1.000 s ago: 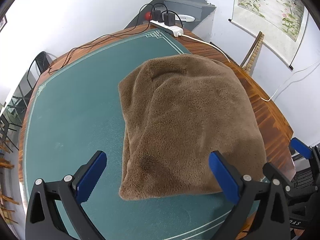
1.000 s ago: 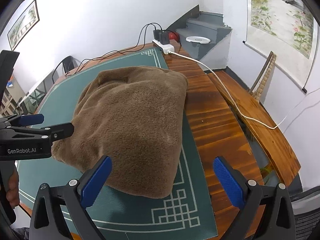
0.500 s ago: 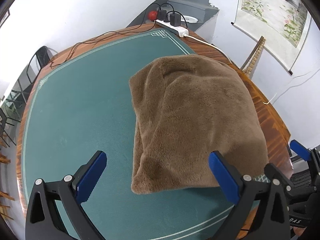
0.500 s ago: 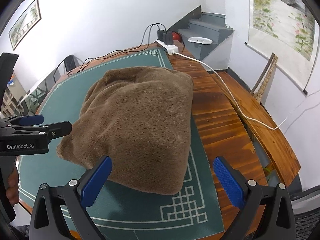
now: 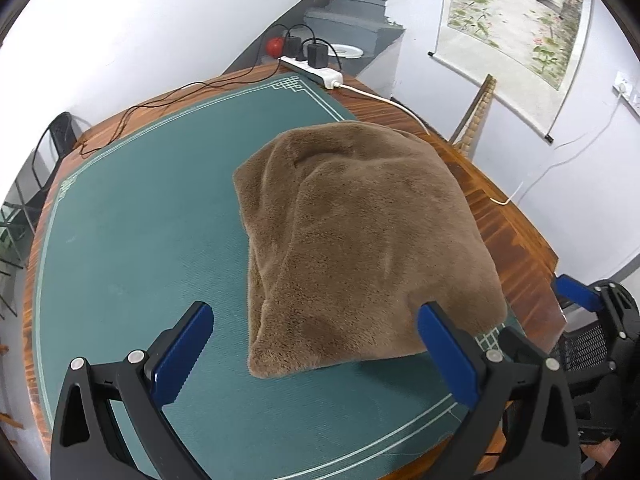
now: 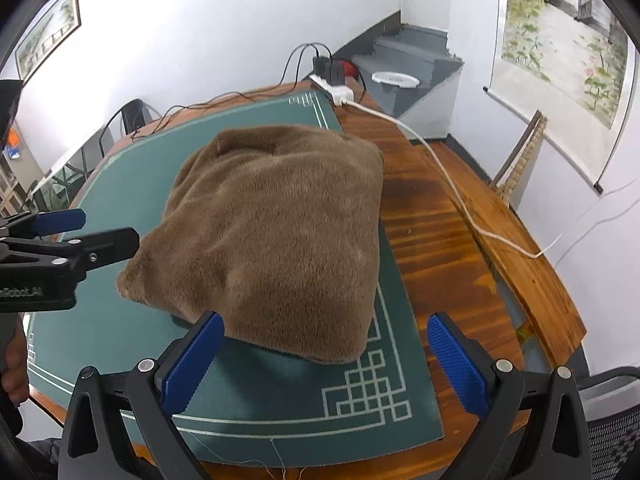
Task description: Fold clothes
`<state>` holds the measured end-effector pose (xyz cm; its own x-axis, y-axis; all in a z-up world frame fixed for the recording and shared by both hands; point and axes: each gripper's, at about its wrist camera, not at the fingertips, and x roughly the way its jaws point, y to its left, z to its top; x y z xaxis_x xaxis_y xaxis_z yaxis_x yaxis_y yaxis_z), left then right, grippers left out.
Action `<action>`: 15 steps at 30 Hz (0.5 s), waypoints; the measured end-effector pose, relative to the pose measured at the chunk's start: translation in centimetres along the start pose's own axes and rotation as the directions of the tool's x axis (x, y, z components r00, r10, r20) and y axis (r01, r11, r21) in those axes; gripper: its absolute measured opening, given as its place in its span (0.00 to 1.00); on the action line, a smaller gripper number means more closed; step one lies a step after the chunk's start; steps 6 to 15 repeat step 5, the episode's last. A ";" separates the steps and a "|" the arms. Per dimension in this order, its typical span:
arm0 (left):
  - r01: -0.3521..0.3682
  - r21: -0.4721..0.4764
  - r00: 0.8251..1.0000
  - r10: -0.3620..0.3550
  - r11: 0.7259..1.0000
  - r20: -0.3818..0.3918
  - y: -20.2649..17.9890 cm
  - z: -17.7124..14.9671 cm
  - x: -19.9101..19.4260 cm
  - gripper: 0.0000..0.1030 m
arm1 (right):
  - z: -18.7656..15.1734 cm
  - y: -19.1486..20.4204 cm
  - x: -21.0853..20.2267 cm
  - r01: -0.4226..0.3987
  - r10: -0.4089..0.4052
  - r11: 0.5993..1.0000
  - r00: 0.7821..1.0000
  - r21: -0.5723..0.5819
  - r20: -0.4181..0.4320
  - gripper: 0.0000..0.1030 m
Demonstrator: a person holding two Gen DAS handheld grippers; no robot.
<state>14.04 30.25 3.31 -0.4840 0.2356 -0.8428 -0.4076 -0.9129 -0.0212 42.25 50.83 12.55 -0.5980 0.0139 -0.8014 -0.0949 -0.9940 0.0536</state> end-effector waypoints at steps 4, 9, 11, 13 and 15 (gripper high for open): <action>0.010 0.005 1.000 -0.010 1.000 -0.003 -0.1 -0.3 0.2 0.99 | -0.2 0.4 0.4 -0.001 0.001 1.000 1.000 -0.009 -0.010 1.00; 0.002 0.002 1.000 -0.002 1.000 -0.012 -0.1 -0.3 0.4 0.99 | -0.2 0.4 0.5 -0.001 0.001 1.000 1.000 -0.012 -0.011 1.00; 0.002 0.002 1.000 -0.002 1.000 -0.012 -0.1 -0.3 0.4 0.99 | -0.2 0.4 0.5 -0.001 0.001 1.000 1.000 -0.012 -0.011 1.00; 0.002 0.002 1.000 -0.002 1.000 -0.012 -0.1 -0.3 0.4 0.99 | -0.2 0.4 0.5 -0.001 0.001 1.000 1.000 -0.012 -0.011 1.00; 0.002 0.002 1.000 -0.002 1.000 -0.012 -0.1 -0.3 0.4 0.99 | -0.2 0.4 0.5 -0.001 0.001 1.000 1.000 -0.012 -0.011 1.00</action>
